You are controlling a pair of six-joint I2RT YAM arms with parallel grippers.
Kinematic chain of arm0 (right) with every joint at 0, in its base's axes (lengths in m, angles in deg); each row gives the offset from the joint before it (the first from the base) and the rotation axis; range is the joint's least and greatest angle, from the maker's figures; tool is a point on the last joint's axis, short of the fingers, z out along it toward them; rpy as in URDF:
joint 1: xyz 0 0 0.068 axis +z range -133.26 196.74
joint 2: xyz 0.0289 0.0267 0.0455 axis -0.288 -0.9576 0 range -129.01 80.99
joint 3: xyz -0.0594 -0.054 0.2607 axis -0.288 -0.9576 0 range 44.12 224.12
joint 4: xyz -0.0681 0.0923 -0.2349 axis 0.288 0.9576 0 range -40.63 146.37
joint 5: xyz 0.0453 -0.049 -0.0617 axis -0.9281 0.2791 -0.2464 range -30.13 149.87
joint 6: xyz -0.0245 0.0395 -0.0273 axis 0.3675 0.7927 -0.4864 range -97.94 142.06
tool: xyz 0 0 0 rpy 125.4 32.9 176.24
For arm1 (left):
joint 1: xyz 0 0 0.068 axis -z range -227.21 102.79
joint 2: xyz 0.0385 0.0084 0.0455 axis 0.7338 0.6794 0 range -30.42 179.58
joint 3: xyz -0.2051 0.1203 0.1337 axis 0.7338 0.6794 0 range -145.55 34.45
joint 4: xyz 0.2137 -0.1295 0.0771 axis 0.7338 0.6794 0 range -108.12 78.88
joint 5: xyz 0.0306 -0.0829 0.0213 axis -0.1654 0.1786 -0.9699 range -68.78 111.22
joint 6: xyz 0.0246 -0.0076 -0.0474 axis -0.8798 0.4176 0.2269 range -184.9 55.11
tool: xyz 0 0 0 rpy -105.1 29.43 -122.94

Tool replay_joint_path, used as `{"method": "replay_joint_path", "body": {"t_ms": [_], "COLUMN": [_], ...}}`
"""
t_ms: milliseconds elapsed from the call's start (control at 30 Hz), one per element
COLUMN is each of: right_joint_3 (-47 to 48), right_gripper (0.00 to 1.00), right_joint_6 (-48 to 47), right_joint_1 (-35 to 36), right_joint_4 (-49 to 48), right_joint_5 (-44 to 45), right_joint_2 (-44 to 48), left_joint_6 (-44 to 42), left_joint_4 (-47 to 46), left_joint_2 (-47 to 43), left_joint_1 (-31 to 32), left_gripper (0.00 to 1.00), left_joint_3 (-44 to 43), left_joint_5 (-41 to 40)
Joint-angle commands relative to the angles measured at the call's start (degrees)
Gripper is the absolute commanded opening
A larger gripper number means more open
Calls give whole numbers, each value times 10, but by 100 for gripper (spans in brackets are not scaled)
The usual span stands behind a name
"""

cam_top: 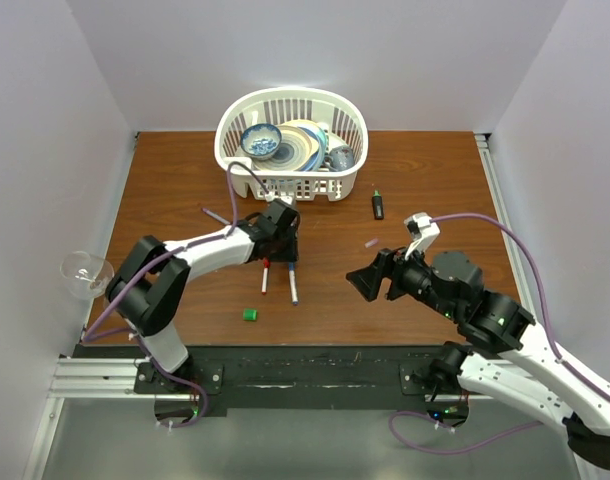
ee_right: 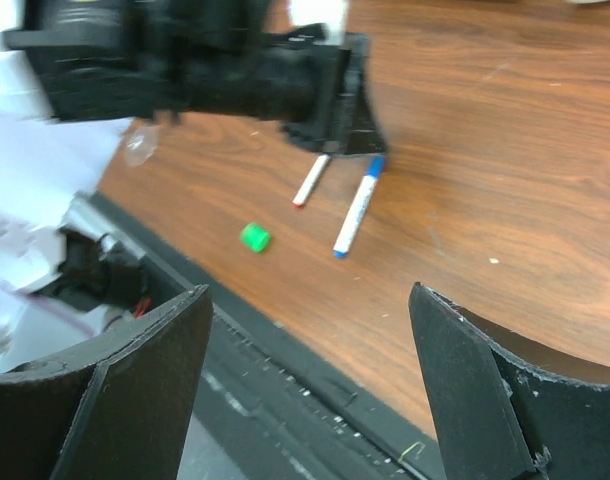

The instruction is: Insert the pens into the pen caps

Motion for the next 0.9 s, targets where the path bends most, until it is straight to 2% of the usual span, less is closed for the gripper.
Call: {"method": "replay_joint_path", "body": {"t_ms": [0,67,100,133,233,300,467,667,800,867], "right_joint_3": [29,55,65,73,110,129,144,168,180,194], "right_gripper": [83,83,83,83,83,83,84,84,81,80], "right_joint_6": [-1,-25,-35,-54,-82,-92,-109,-131,-130,-140], "right_joint_1": [1,1,1,0,-20,-61,-172,-266,-305,-313], "right_joint_4": [17,31,32,33,35,28,-21,-85,-128,-148], "right_joint_5": [118,161,202,223,281,272,185,117,60,59], "right_joint_2": [-34,-83,-102,-117,-184,-226,-291,-409,-473,-516], "left_joint_6": [-22,-28,-33,-38,-50,-68,-115,-182,-212,-214], "left_joint_4": [-3,-12,-18,-24,-35,-30,-11,-2,-6,-1], "left_joint_2": [-104,-139,-176,-195,-262,-305,-394,-480,-518,-532], "left_joint_1": [3,2,2,1,-3,-5,-7,-7,-7,-7], "left_gripper": [43,52,64,81,100,100,100,100,100,100], "left_joint_3": [-17,-5,13,21,50,61,76,111,145,142], "left_joint_5": [17,22,29,33,37,43,43,55,24,15]}}
